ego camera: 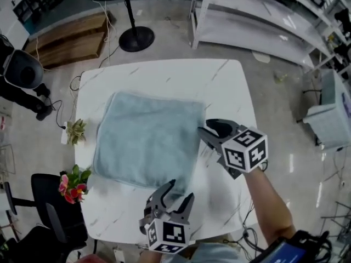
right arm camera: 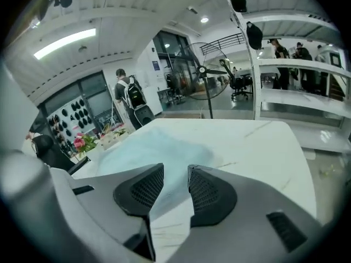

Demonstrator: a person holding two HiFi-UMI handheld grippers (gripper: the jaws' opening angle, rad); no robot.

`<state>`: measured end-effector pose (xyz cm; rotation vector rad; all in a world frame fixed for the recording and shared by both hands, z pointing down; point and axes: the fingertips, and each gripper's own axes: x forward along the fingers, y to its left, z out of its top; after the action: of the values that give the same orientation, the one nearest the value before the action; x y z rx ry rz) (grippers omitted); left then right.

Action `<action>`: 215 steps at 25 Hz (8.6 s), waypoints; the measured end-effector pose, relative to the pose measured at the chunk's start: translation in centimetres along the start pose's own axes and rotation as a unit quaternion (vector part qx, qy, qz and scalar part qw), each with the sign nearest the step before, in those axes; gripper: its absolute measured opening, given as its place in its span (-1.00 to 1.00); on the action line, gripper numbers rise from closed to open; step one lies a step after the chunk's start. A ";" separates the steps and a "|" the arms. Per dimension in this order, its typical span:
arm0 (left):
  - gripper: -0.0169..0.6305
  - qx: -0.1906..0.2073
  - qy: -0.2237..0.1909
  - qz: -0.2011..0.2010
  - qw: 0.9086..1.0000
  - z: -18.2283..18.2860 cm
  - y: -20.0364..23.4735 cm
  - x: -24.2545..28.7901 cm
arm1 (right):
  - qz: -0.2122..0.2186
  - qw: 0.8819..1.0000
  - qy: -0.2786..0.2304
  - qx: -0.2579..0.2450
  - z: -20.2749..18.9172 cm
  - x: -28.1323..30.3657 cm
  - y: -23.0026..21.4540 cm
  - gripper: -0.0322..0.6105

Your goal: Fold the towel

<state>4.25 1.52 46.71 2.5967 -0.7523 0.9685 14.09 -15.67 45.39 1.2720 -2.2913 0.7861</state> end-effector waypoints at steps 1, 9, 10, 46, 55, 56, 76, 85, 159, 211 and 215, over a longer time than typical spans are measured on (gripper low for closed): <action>-0.12 -0.004 0.010 -0.003 1.000 -0.3 -0.3 0.6 | 0.000 1.000 0.003 0.006 -0.1 0.2 -0.6 -0.41; -0.40 -0.017 0.074 0.040 0.996 -2.2 0.9 3.3 | 0.018 0.998 0.036 0.038 -1.5 3.2 -1.7 -0.27; -0.46 -0.020 0.079 0.042 0.996 -2.2 1.2 3.3 | 0.010 0.998 0.041 0.036 -1.6 3.4 -2.0 -0.33; -0.73 -0.043 0.091 -0.118 0.988 0.5 -18.9 6.8 | -0.107 0.988 0.107 -0.015 -11.9 -11.5 -10.3 -0.81; -0.10 -0.065 -0.006 -0.082 0.994 5.3 -14.8 1.8 | -0.032 0.995 0.082 -0.036 -7.0 -14.7 -7.3 -0.08; -0.10 -0.066 -0.020 -0.064 0.996 5.8 -13.6 0.9 | -0.027 0.996 0.070 -0.047 -5.5 -14.9 -6.7 -0.08; -0.67 -0.231 0.018 0.199 0.952 -7.3 7.0 -5.2 | 0.200 0.917 0.127 -0.322 3.0 7.6 5.4 -0.38; -0.88 -0.231 0.017 0.200 0.952 -7.5 7.3 -4.8 | 0.209 0.901 0.123 -0.359 2.2 9.0 5.6 -0.81; -0.88 -0.280 0.015 0.203 0.938 -8.7 8.1 -7.4 | 0.187 0.884 0.081 -0.420 5.1 12.7 8.0 -0.81; -0.78 -0.017 0.060 -0.153 0.986 3.5 -13.8 5.2 | 0.180 0.933 0.077 -0.302 -3.7 -3.7 -5.1 -0.56; -0.78 -0.016 0.041 -0.172 0.984 5.5 -15.7 4.6 | 0.141 0.946 0.017 -0.290 0.0 -7.8 -5.8 -0.57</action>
<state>18.79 10.54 44.68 2.5263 -0.2792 0.9375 23.01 -13.20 42.39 0.6705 -2.4431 0.1703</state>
